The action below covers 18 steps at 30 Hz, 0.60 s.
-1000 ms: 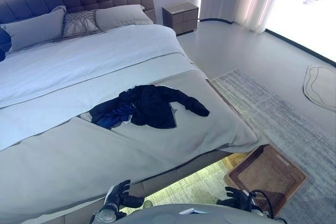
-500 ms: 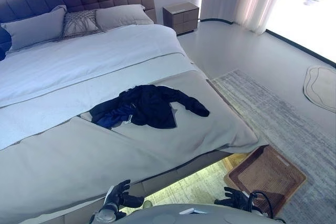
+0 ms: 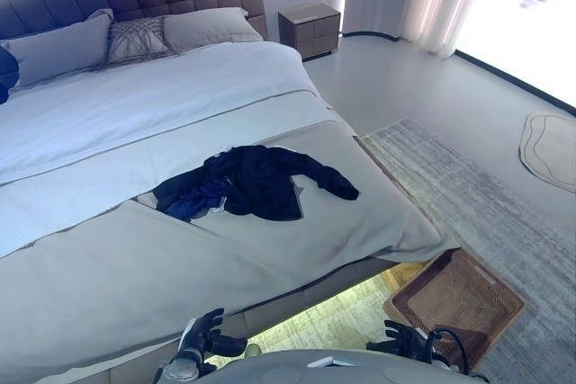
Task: Pick up the clothes from the bed and place them into the basket
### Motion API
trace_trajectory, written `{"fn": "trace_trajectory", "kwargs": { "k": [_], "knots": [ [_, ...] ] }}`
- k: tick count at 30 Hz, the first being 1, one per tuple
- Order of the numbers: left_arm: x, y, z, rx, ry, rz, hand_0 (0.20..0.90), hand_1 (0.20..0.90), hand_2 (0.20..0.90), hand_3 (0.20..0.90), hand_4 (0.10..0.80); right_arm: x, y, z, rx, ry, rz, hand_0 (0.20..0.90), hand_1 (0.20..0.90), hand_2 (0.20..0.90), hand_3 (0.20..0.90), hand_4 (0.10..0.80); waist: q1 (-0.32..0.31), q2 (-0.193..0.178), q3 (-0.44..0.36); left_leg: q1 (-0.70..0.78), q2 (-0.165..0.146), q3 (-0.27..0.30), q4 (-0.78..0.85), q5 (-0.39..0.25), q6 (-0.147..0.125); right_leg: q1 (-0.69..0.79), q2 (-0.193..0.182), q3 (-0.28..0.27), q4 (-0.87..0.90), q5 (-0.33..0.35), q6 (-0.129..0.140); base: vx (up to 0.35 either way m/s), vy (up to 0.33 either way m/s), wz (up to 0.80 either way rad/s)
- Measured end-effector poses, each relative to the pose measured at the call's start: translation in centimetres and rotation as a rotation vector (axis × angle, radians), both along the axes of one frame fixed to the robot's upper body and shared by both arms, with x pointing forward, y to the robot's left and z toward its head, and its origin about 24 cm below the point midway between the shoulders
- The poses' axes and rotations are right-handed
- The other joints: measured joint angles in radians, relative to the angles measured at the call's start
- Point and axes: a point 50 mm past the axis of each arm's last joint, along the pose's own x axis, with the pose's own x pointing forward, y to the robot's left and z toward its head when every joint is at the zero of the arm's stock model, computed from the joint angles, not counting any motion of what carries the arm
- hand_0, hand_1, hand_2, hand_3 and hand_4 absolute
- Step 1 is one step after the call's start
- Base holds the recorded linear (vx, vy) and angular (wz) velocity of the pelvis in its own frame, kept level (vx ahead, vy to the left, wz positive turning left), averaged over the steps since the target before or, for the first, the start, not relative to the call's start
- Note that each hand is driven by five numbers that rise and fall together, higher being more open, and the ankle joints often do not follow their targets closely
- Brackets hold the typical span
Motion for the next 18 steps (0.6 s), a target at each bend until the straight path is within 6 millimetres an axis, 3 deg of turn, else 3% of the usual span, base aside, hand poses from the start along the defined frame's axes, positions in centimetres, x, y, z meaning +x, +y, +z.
{"fn": "trace_trajectory", "kwargs": {
  "k": [6,9,11,14,16,18],
  "knots": [
    [0.3,-0.1,0.1,0.002,-0.004,-0.019,0.9,0.9,0.9,0.9,0.8,1.2,0.4,0.3,-0.063,-0.035,0.128,0.9,0.9,0.9,0.9,0.8,0.012,0.001,0.001,-0.001,-0.001,-0.002,0.0,0.001,0.0,0.0,0.002,-0.001,0.0,0.0,0.0,-0.039,0.009,0.01],
    [1.5,-0.3,0.3,-0.002,-0.02,-0.044,0.9,0.9,0.9,0.9,0.8,3.1,0.8,0.9,-0.075,-0.103,0.175,0.9,0.9,0.9,0.9,0.8,0.027,0.0,0.002,-0.012,-0.003,-0.018,0.0,0.003,0.0,0.0,0.004,-0.019,0.0,-0.001,-0.002,-0.017,0.062,0.15],
    [2.4,-0.5,0.6,-0.011,-0.054,-0.057,0.9,0.9,0.9,0.9,0.8,5.3,1.0,1.8,-0.077,-0.176,0.204,0.9,0.9,0.9,0.9,0.8,0.039,0.0,0.016,-0.017,-0.006,-0.027,0.006,0.007,0.001,0.0,0.003,-0.027,0.001,-0.002,-0.003,-0.041,0.096,0.14],
    [4.4,-1.1,1.4,-0.028,-0.122,-0.128,0.9,0.9,0.9,0.9,0.8,10.0,0.9,4.2,-0.161,-0.318,0.311,0.9,0.9,0.9,0.9,0.8,0.058,-0.006,0.05,-0.033,-0.018,-0.04,0.012,0.017,-0.004,-0.01,-0.016,-0.045,0.011,0.001,-0.002,-0.065,0.203,0.13],
    [7.4,-1.9,2.6,-0.035,-0.213,-0.206,0.9,0.9,0.9,0.9,0.8,15.3,-0.1,7.9,-0.291,-0.467,0.4,0.9,0.9,0.9,0.9,0.8,0.076,0.004,0.095,-0.06,-0.036,-0.042,0.024,0.019,0.005,-0.039,-0.028,-0.046,0.043,0.001,-0.001,0.021,0.183,0.12],
    [8.8,-1.6,3.5,-0.031,-0.26,-0.233,0.9,0.9,0.9,0.9,0.8,18.8,-0.4,10.8,-0.358,-0.569,0.419,0.9,0.9,0.9,0.9,0.8,0.085,-0.005,0.115,-0.066,-0.053,-0.045,0.024,0.019,0.027,-0.057,-0.046,-0.046,0.079,-0.005,0.007,0.061,0.165,0.13]
  ]
}}
